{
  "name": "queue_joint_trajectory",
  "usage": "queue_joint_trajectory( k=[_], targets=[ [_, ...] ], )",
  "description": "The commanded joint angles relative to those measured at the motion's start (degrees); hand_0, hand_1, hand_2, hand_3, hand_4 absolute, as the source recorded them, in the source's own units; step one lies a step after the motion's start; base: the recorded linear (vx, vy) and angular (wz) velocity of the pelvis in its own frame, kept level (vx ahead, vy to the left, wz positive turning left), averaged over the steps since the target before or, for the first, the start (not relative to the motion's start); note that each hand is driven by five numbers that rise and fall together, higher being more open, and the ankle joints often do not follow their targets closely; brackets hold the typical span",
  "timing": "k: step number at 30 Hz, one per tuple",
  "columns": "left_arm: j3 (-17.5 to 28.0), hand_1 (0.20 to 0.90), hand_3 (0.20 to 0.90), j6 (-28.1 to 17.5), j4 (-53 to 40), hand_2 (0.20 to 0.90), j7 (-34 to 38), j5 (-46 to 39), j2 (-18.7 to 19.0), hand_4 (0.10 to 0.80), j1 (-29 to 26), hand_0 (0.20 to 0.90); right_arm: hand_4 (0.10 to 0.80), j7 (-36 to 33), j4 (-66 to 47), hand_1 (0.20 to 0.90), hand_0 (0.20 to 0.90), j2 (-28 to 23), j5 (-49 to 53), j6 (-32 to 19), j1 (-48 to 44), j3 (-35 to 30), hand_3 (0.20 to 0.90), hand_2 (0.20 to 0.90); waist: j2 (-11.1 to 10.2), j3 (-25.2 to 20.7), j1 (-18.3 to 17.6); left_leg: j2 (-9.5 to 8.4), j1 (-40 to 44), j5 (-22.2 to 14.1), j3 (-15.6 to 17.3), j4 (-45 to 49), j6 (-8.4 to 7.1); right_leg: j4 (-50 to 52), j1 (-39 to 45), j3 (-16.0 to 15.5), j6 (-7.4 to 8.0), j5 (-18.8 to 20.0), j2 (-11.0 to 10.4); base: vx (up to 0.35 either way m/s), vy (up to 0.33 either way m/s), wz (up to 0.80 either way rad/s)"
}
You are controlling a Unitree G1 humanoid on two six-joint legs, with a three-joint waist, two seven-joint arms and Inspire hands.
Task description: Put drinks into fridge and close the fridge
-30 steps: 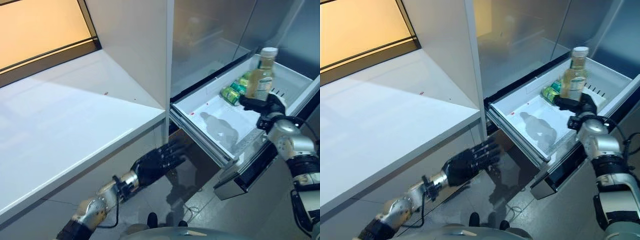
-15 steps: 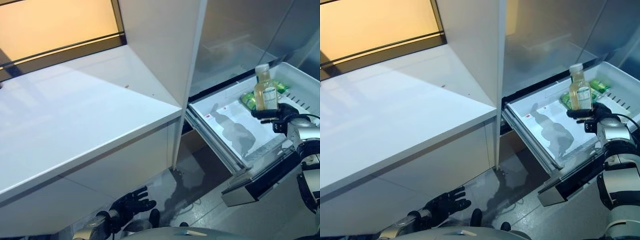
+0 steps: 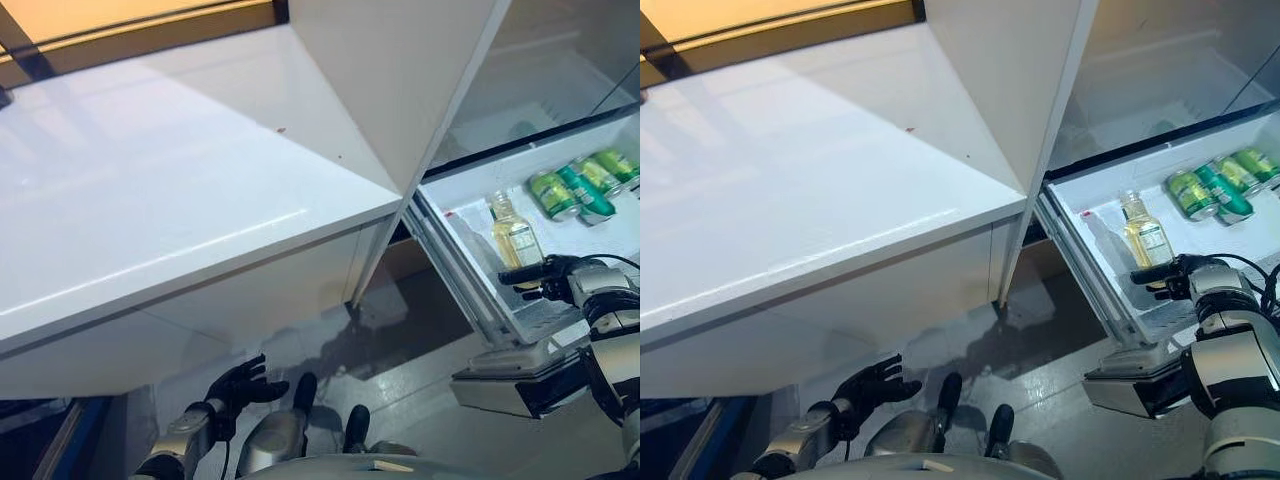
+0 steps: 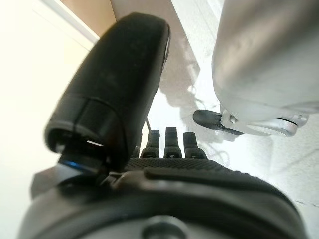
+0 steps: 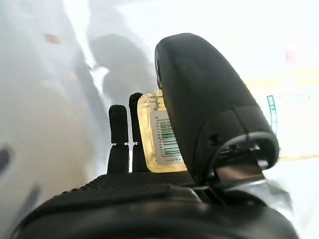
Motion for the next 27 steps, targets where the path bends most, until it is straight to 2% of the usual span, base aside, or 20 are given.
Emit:
queue_joint_trajectory(
  k=[1,8,10,11,12,16,20,27],
  targets=[
    [0.1,0.900,0.900,-2.2,-0.3,0.900,-0.4,0.1,0.9,0.800,-1.5,0.900,0.100,1.0,-1.4,0.300,0.300,-4.8,-4.6,-0.2,-10.0,2.7,0.200,0.300,-0.6,-1.2,0.6,0.84,0.4,-4.9,2.4,1.1,-0.17,4.7,-3.4,0.3,1.63,0.5,-1.4,0.004,-0.007,0.08],
    [-0.1,0.900,0.900,-1.9,-0.3,0.900,-0.8,1.3,1.3,0.800,-2.1,0.900,0.100,3.8,-1.5,0.300,0.300,-3.3,-7.3,-0.5,-9.4,3.6,0.200,0.300,-0.4,-0.3,1.1,0.50,0.1,-5.0,1.6,1.6,-0.15,5.7,-3.6,-0.1,1.35,0.0,-1.4,0.011,-0.001,0.03],
    [-0.2,0.900,0.900,-1.9,-0.3,0.900,-0.5,2.0,1.3,0.800,-2.1,0.900,0.295,4.2,-1.8,0.467,0.467,-3.0,-7.9,-0.9,-9.1,3.9,0.395,0.467,-0.5,-0.1,1.2,0.42,0.2,-5.2,1.4,1.9,-0.13,6.1,-3.4,-0.3,1.23,-0.3,-1.4,0.035,-0.013,0.07],
    [-0.2,0.900,0.900,-1.9,-0.1,0.900,-0.4,2.0,1.4,0.800,-2.1,0.900,0.440,4.4,-2.0,0.592,0.592,-2.9,-8.9,-1.1,-9.4,4.2,0.540,0.592,-0.6,-0.2,1.3,0.36,0.3,-5.2,1.2,2.0,-0.10,6.3,-3.3,-0.3,1.16,-0.4,-1.4,0.030,-0.009,0.11],
    [-0.2,0.900,0.900,-1.8,-0.1,0.900,-0.4,2.0,1.5,0.800,-2.1,0.900,0.800,4.6,-2.0,0.900,0.900,-2.9,-9.2,-1.2,-9.5,4.2,0.900,0.900,-0.6,-0.2,1.3,0.35,0.4,-5.2,1.2,2.0,-0.10,6.4,-3.3,-0.3,1.16,-0.5,-1.4,0.040,-0.013,0.12],
    [-0.1,0.900,0.900,-1.1,-0.6,0.900,0.0,2.2,1.9,0.800,-2.0,0.900,0.800,5.3,-3.5,0.900,0.900,-2.9,-11.5,-2.0,-10.0,5.3,0.900,0.900,-0.8,-0.3,1.4,0.30,0.8,-5.2,0.8,1.9,-0.08,6.7,-3.0,-0.4,1.08,-0.7,-1.3,0.022,-0.004,0.06],
    [0.1,0.900,0.900,-1.3,-0.2,0.900,1.1,5.3,2.3,0.800,-1.4,0.900,0.800,7.6,-6.2,0.900,0.900,-4.0,-19.6,-3.2,-11.4,8.9,0.900,0.900,-1.2,-0.6,1.4,0.27,1.2,-5.3,0.6,2.0,-0.07,7.0,-2.6,-0.5,1.04,-0.9,-1.3,0.003,0.001,0.01],
    [-0.1,0.900,0.900,0.1,2.0,0.900,1.5,11.1,3.6,0.800,-0.5,0.900,0.800,10.6,-10.0,0.900,0.900,-8.0,-18.4,-0.7,-14.8,11.0,0.900,0.900,-2.3,-2.2,0.7,0.25,2.5,-5.9,1.1,2.1,0.05,7.1,-1.6,0.2,1.14,-1.3,-1.2,0.018,0.009,0.00]
  ],
)
